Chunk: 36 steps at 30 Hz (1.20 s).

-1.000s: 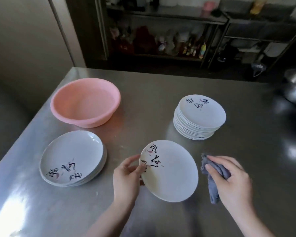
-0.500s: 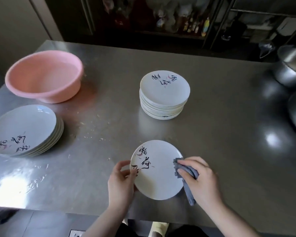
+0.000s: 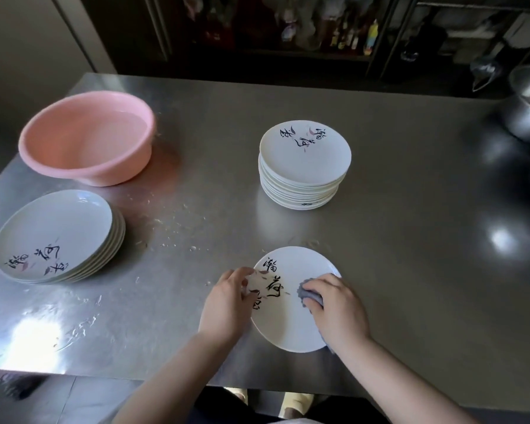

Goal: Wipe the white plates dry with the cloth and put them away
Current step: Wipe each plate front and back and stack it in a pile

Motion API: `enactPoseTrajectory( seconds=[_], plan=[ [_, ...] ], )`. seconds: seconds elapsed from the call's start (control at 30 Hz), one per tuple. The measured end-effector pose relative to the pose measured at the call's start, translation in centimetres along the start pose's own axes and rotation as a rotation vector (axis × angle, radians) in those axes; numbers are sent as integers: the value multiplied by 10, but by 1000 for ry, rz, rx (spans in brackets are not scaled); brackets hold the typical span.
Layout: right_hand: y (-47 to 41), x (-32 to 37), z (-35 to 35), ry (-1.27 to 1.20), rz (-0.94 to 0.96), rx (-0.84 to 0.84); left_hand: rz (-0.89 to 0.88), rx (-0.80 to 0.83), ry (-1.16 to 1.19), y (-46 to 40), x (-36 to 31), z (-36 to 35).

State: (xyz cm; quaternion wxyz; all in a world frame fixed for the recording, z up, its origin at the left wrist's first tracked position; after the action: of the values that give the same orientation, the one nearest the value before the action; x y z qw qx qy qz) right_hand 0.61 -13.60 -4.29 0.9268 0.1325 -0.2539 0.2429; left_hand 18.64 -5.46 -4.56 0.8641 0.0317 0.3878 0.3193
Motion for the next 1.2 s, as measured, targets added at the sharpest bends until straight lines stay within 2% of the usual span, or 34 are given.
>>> enactPoseTrajectory(
  seconds=[0.1,0.3,0.47,0.63,0.77,1.0,1.2],
  plan=[
    [-23,22,-8,-14,82,-19,3,-9,31,-2,3,-1],
    [-3,42,-29,-25,308,182,2,-5,51,-6,7,-2],
    [-2,6,-5,-28,140,53,-12,13,60,-9,8,-2],
    [-9,14,-6,-55,151,63,-1,50,-53,-22,6,3],
    [-40,26,9,-105,146,-122,-7,14,-95,-53,-11,10],
    [-71,46,-17,-48,202,7,35,64,-81,-73,-15,6],
    [-74,22,-1,-18,78,-96,74,63,-22,-66,-5,8]
  ],
)
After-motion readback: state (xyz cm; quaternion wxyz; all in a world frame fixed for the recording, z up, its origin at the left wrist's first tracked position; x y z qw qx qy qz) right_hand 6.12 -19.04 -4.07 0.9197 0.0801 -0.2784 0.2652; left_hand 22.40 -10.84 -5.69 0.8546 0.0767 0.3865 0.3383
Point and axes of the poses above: each hand's wrist, its own y-axis away from the middle knuckle, its own z-axis out of the back of the hand, x = y × z, the point moved 5 cm from there along -y, towards the middle knuckle, and after that the axes turned 5 degrees about z, right-handed, at the moved point
